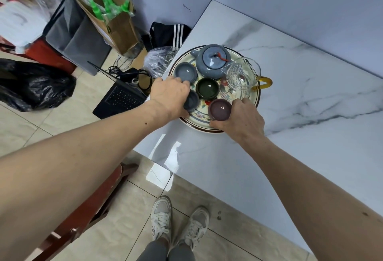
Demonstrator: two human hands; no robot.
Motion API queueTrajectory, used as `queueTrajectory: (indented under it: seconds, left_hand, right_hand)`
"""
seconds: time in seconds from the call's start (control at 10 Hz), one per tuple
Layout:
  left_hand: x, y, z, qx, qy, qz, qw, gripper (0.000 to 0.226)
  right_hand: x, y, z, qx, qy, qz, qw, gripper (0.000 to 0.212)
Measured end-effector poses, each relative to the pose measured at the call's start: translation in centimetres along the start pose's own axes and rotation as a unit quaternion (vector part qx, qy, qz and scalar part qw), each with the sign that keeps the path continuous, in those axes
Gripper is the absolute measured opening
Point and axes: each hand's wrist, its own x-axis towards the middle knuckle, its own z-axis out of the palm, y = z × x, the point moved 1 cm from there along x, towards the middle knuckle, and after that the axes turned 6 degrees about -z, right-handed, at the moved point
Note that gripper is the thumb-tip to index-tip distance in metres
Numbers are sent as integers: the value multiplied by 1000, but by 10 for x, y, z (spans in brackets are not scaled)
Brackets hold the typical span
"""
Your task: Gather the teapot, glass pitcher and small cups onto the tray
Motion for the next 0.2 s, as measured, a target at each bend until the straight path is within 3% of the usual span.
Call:
queueTrajectory:
  seconds: [0.2]
  left_hand:
    - [-3,7,-9,14,8,6,1000,69]
  right_hand:
    - [-7,5,-11,-11,3,-8,1000,70]
